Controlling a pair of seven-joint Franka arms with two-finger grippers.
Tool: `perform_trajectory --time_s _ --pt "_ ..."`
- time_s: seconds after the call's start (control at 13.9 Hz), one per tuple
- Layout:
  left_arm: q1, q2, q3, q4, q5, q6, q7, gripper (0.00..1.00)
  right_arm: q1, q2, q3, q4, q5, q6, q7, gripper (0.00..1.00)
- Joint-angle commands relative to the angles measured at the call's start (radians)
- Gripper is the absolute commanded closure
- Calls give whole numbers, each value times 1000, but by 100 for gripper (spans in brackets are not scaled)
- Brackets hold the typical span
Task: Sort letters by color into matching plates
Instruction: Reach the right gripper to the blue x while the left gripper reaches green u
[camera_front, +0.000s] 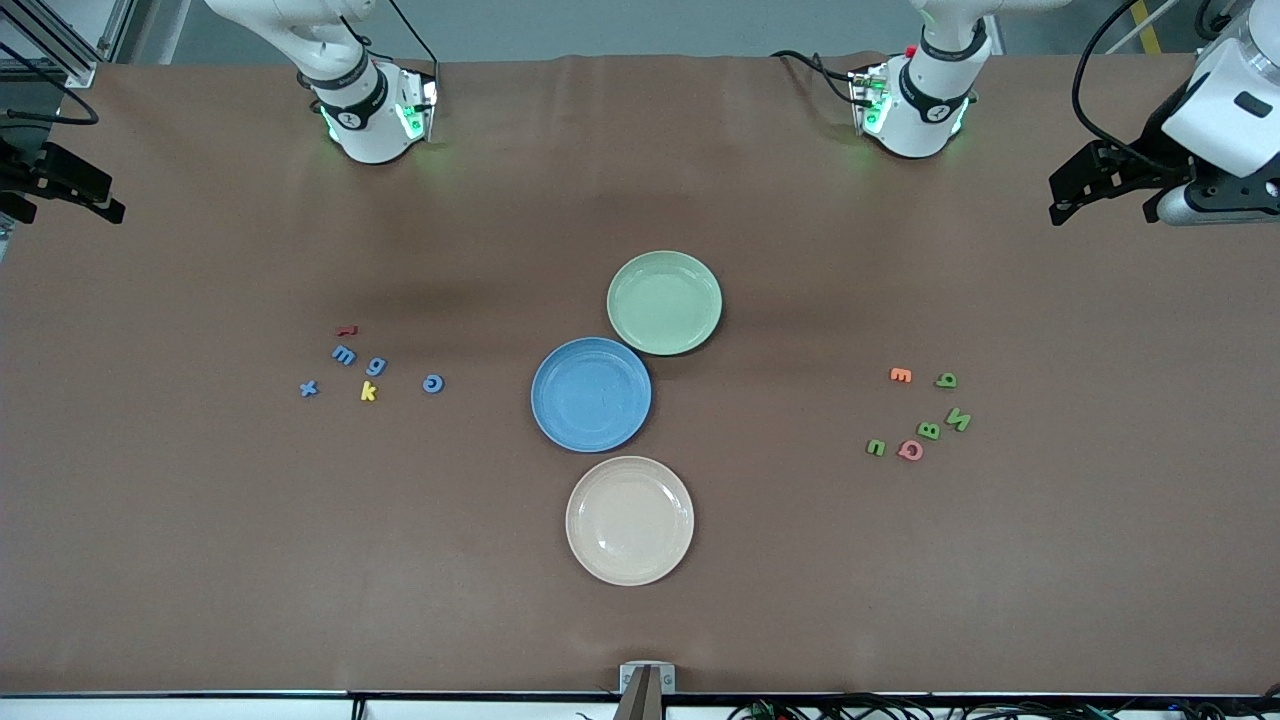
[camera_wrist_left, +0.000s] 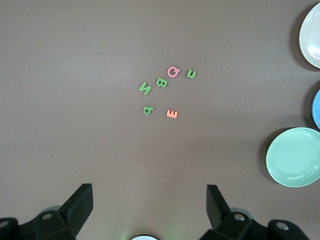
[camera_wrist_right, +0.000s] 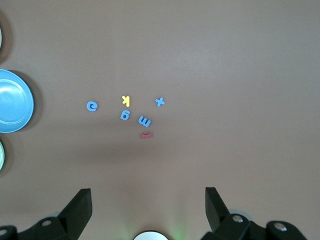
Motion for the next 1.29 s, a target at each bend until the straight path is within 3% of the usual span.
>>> perform_trajectory --time_s 0.0,0.29,0.65,1.22 --pt "-7 71 -5 55 4 -19 20 0 -16 -1 8 9 -3 -9 -12 0" --pt "-12 143 -28 8 8 97 24 0 -19 13 8 18 0 -7 2 0" --pt "-27 270 -47 -40 17 272 29 0 -30 147 8 31 0 34 -12 0" --pt "-28 422 -50 -244 54 734 210 3 -73 339 6 25 -2 189 -3 1"
